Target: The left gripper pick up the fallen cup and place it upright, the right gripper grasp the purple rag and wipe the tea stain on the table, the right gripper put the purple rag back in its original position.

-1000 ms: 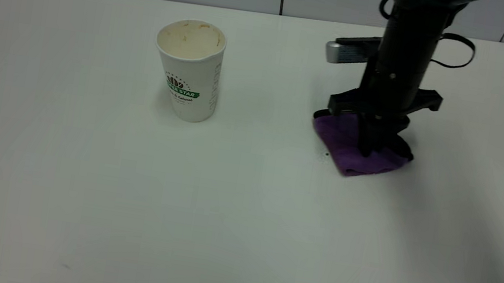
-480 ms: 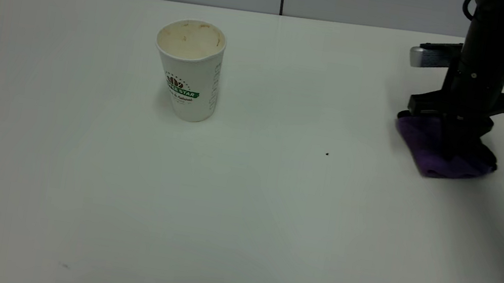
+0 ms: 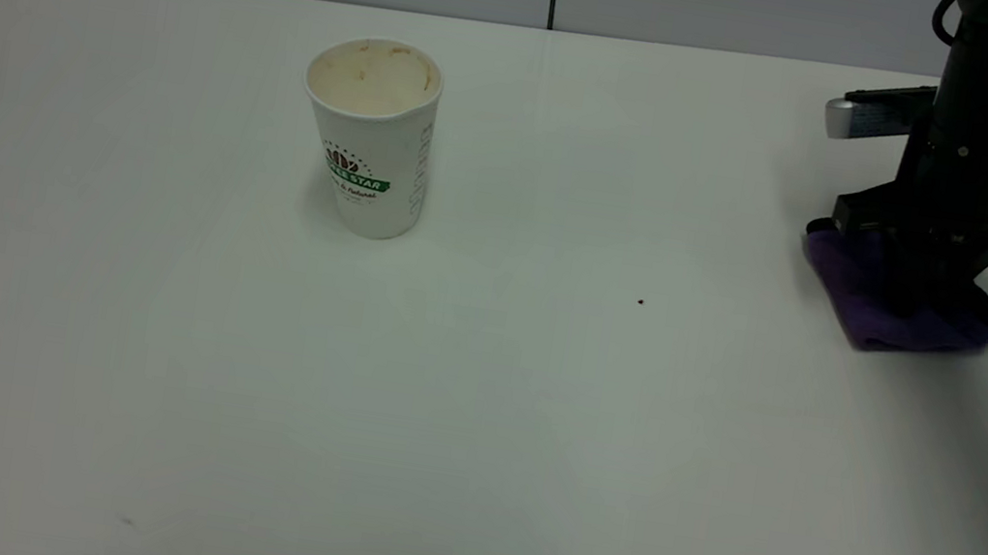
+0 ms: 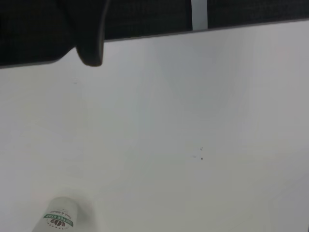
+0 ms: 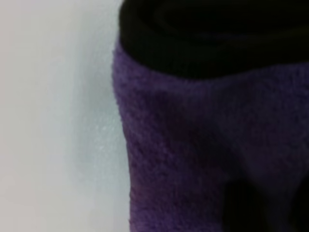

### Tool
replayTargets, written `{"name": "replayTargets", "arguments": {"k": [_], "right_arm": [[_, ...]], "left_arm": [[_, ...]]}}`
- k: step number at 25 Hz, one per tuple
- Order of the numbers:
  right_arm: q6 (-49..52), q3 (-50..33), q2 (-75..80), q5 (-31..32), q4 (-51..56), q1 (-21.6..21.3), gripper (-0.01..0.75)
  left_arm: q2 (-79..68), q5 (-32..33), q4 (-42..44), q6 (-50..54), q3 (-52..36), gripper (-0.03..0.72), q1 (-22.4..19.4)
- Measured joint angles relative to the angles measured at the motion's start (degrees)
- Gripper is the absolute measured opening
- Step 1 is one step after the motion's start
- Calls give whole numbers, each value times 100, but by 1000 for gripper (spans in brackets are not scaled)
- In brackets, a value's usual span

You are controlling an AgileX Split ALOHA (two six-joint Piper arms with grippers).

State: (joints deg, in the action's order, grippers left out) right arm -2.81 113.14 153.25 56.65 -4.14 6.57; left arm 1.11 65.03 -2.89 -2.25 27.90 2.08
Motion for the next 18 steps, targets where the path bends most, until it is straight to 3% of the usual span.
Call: {"name": "replayTargets", "arguments": {"k": [3,6,11,18], "right_arm": [[-193,-52,-171,193,74,7,465],[-431,-51,-552,539,134,7,531],[-730,-51,-1480,1141,414,7,540],[-770,-527,-2997,1269,538,7,491]], "left_arm": [[0,0,0,0,0,461,0],[0,0,0,0,0,461,0],[0,0,0,0,0,461,0],[0,0,0,0,0,461,0]]}}
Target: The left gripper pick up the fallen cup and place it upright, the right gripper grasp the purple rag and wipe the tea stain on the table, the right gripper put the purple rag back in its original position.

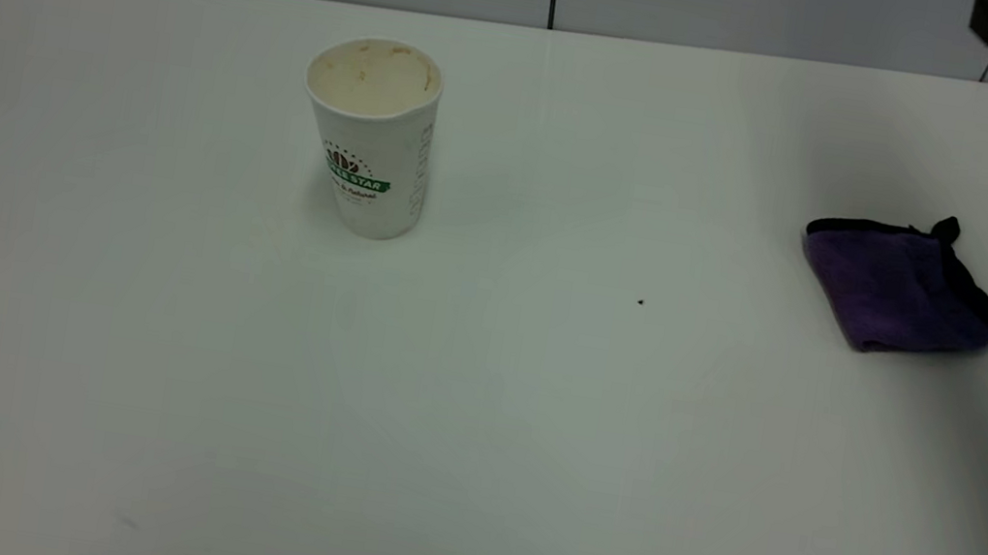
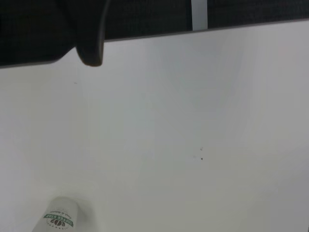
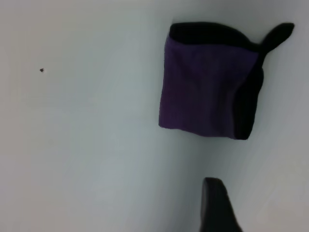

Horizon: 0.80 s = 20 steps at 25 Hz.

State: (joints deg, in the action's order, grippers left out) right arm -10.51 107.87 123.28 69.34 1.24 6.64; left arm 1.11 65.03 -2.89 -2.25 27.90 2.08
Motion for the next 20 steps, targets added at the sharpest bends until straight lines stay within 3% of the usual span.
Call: {"name": "replayTargets", "arguments": {"k": [5,20], "right_arm": [[0,-995,-1426,37,80,0,482],[122,-5023,-5406,-99,132,0,482]], "left_arm": [[0,0,0,0,0,461,0],[0,0,0,16,0,461,0]]}}
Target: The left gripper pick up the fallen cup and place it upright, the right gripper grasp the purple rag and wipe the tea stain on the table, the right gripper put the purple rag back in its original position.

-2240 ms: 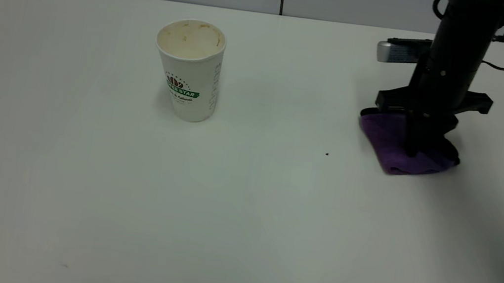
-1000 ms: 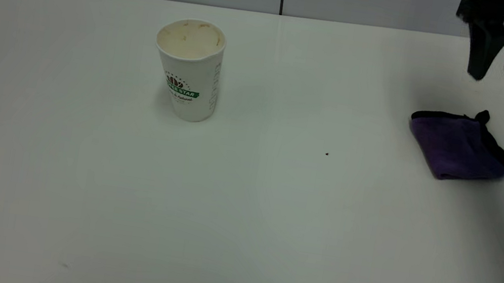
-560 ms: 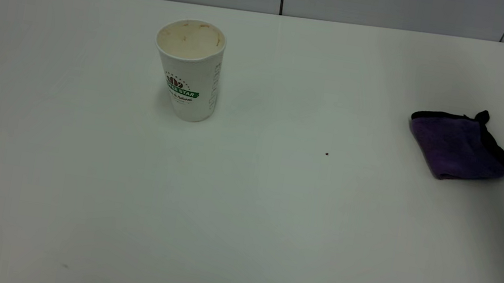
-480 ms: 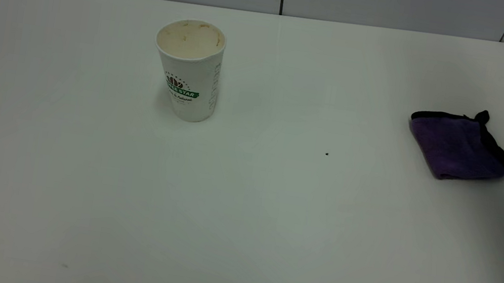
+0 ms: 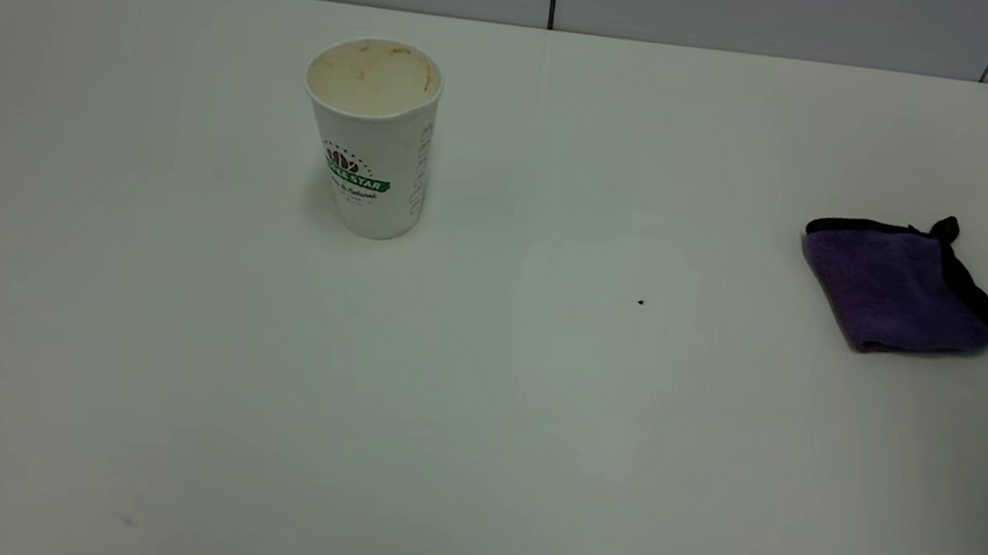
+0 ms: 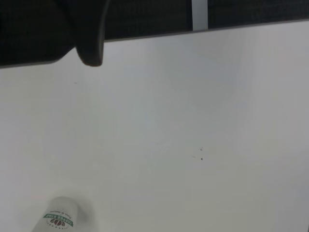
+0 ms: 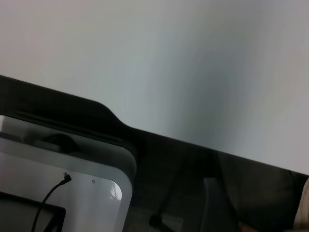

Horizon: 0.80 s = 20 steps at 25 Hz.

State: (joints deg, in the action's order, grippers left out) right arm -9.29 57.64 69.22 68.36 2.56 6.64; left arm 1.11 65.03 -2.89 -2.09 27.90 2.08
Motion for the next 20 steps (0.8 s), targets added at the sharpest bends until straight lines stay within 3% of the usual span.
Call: {"name": "replayTargets", "arguments": {"k": [12,20], "right_arm": [[554,-2347,-3623,-320,22,0,482],[607,-3031,-5166,-402,17,0,482]], "left_arm": [[0,0,0,0,0,461,0],[0,0,0,0,0,461,0]]}}
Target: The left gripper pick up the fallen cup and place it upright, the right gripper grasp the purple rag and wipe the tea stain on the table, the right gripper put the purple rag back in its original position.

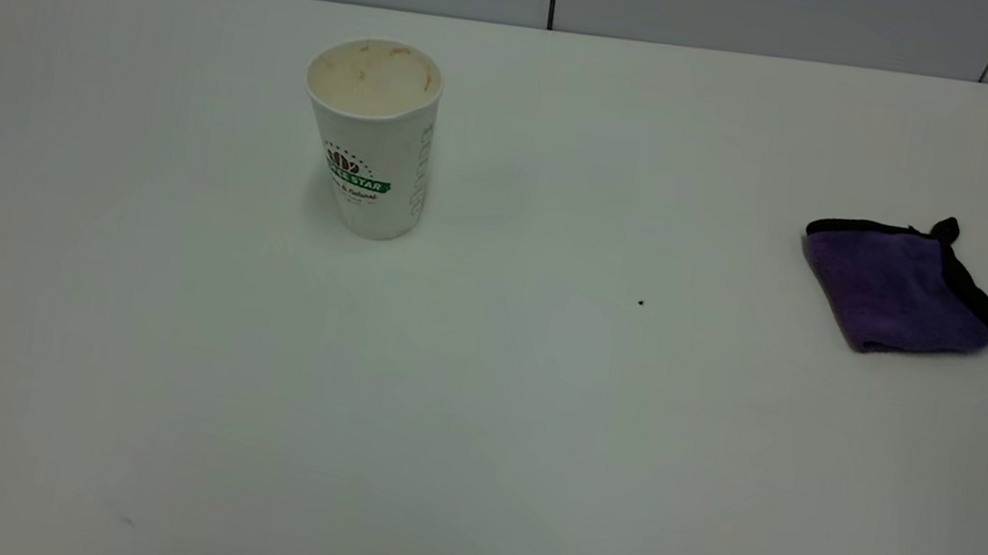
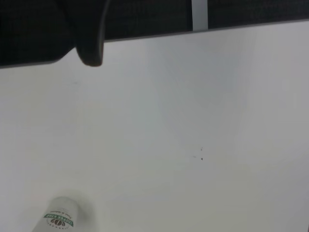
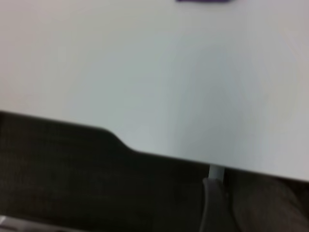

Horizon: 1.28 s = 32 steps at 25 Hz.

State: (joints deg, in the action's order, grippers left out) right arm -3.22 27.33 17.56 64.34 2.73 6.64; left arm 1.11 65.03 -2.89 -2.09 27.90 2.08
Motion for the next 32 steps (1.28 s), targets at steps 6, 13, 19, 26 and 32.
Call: {"name": "replayTargets", "arguments": {"k": [6,13,19,26,32], "right_arm": [[14,-18,-523,-24,-23,0,481],[14,-27,-642,-24,-39,0,481],[14,-27,-725,-24,19,-370,481],[14,-34,-1620,-24,31,-623,481],[14,-29,-1849,9,36,-623,481]], "left_arm": [[0,0,-1,-14,0,461,0],[0,0,-1,-14,0,461,0],[0,0,-1,-14,0,461,0],[0,0,-1,-14,0,461,0],[0,0,-1,-14,0,461,0]]}}
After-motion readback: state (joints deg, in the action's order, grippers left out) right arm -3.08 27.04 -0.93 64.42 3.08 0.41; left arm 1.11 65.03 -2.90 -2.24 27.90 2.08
